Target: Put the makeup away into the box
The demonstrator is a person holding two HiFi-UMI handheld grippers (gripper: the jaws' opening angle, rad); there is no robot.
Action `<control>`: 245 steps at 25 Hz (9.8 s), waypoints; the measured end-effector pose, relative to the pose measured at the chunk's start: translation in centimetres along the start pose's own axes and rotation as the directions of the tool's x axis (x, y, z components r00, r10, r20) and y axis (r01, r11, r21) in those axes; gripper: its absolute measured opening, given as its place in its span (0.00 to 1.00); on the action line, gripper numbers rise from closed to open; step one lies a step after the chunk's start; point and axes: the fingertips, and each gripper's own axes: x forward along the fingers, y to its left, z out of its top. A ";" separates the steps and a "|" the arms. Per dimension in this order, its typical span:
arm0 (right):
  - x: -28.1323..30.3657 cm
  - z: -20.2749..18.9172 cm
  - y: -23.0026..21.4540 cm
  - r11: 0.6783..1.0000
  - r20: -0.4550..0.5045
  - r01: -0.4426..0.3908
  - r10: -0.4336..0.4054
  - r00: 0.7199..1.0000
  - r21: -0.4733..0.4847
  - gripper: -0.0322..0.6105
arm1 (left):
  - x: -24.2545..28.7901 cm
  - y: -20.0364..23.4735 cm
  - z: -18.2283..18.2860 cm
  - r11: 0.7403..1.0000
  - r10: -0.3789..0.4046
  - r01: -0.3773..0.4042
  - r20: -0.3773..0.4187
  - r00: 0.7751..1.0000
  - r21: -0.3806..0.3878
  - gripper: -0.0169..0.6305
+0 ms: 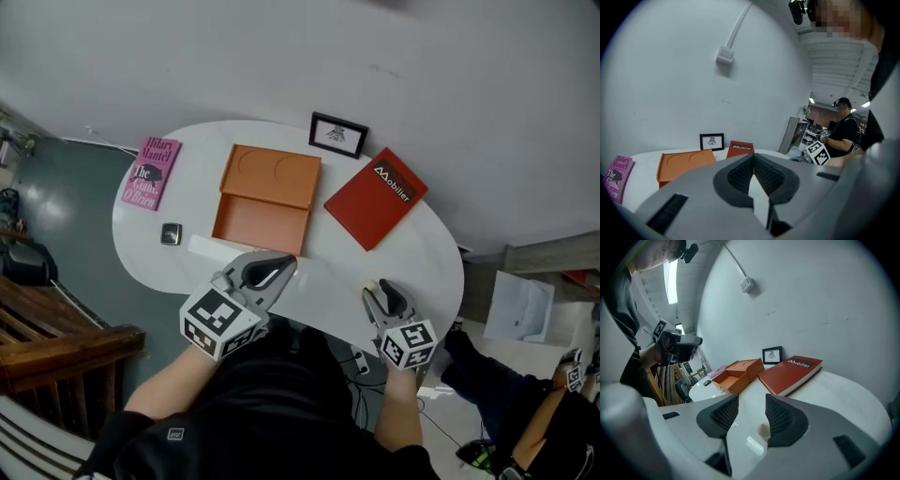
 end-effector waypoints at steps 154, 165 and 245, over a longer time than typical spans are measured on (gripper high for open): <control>20.6 17.8 31.4 0.965 -0.013 -0.155 0.156 0.988 -0.211 0.13 | -18.4 34.1 -27.4 0.838 0.408 -0.487 -0.310 0.859 -0.245 0.51; 18.7 17.9 29.4 0.980 0.044 -0.086 0.095 0.995 -0.178 0.13 | -19.6 32.2 -18.5 0.901 0.377 -0.400 -0.152 0.913 -0.168 0.51; 11.5 21.5 18.0 1.000 0.275 -0.030 0.031 0.961 -0.007 0.12 | -18.5 23.5 -1.4 0.941 0.335 -0.321 0.158 0.929 -0.105 0.13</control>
